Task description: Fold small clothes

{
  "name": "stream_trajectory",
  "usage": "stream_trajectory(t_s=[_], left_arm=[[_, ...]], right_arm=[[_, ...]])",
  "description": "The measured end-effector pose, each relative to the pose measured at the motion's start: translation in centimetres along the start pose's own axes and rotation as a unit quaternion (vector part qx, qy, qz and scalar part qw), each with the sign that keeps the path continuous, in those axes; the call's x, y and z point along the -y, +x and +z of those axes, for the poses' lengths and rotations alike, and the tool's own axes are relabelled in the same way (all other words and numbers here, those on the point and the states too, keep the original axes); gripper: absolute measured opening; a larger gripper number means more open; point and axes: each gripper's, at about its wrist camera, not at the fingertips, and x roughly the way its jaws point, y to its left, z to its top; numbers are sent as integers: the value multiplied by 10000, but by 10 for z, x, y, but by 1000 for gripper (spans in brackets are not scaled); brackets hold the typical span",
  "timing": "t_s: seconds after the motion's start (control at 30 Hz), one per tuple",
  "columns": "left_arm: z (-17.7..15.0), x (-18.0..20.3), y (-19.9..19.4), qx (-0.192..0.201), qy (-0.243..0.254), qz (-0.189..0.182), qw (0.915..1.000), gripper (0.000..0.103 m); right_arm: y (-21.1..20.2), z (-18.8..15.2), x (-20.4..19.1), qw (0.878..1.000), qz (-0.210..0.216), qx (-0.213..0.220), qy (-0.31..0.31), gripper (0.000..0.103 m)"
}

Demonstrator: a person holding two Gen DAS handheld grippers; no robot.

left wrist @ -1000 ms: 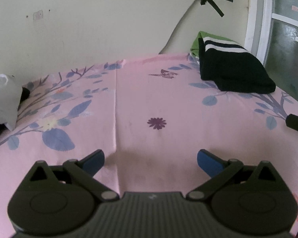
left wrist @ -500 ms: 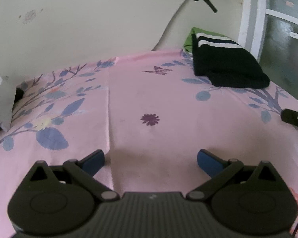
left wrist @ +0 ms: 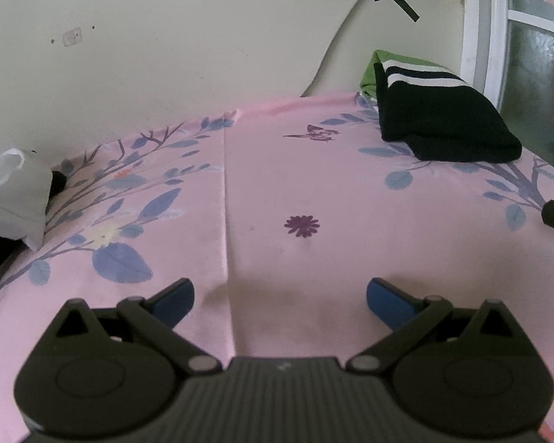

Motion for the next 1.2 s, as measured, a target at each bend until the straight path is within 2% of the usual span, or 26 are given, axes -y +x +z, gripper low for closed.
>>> stream_trajectory(t_s=[0.53, 1.2], left_arm=[[1, -3, 2, -35, -35, 76, 10000, 103], [0, -5, 2, -22, -37, 100, 9999, 103]], right_arm=[[-2, 2, 7, 9996, 73, 65, 251, 88], [-3, 2, 9, 9995, 109, 96, 275, 88]])
